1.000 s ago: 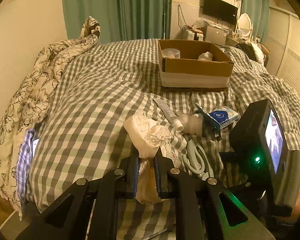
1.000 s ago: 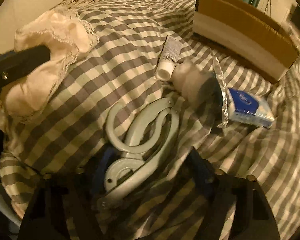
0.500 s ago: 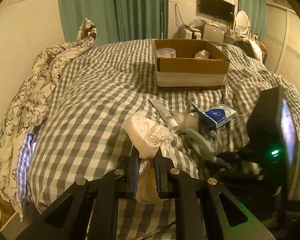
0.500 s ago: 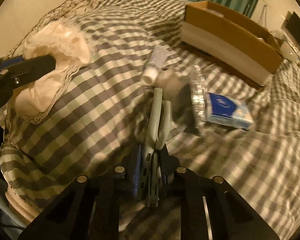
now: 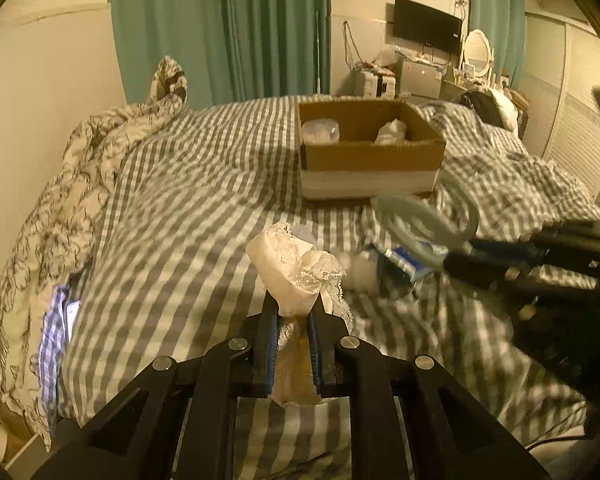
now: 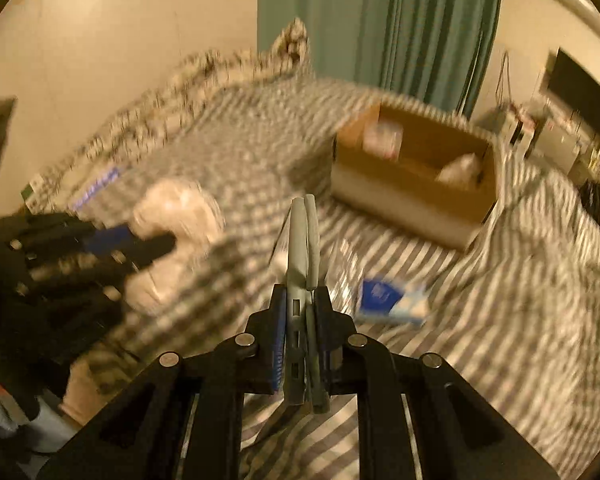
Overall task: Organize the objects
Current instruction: 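Grasp the light-blue plastic hanger with the right gripper, then lower the lace cloth and hanger into the box and release both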
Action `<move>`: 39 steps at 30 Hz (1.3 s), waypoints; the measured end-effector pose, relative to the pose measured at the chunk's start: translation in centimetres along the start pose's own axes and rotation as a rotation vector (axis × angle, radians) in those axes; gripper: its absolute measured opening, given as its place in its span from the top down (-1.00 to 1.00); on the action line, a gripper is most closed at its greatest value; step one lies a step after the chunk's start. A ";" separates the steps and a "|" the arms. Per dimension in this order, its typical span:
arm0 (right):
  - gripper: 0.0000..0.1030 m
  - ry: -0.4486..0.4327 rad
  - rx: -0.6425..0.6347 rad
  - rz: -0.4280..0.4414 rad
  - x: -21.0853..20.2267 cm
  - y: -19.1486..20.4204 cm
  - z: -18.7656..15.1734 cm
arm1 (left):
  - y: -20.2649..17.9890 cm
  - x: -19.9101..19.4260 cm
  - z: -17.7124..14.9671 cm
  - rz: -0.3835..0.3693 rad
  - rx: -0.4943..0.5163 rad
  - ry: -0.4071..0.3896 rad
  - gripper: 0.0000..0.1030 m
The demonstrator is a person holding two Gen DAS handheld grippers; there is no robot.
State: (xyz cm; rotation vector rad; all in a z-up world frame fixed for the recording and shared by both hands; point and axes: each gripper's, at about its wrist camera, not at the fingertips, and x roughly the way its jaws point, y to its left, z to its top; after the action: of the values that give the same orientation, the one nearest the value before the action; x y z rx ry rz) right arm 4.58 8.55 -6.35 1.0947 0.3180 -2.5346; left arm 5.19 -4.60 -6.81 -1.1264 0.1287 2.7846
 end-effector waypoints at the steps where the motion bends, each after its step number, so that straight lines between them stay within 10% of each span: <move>1: 0.75 -0.028 -0.006 -0.009 -0.8 -0.3 0.8 | -0.2 -0.3 0.7 -0.001 0.001 -0.014 0.74; 19: 0.76 -0.247 0.034 -0.084 -3.5 -10.7 13.7 | -5.4 3.4 16.2 -0.049 0.095 -0.157 0.74; 39: 0.75 -0.154 0.132 -0.081 10.3 -21.2 19.8 | -5.8 18.5 24.4 -0.030 0.061 -0.049 0.74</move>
State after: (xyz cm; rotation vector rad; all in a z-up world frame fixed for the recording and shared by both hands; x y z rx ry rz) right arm -23.67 18.67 0.79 0.9418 0.1582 -2.7261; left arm -23.80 6.02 -2.37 -1.0365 0.1881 2.7597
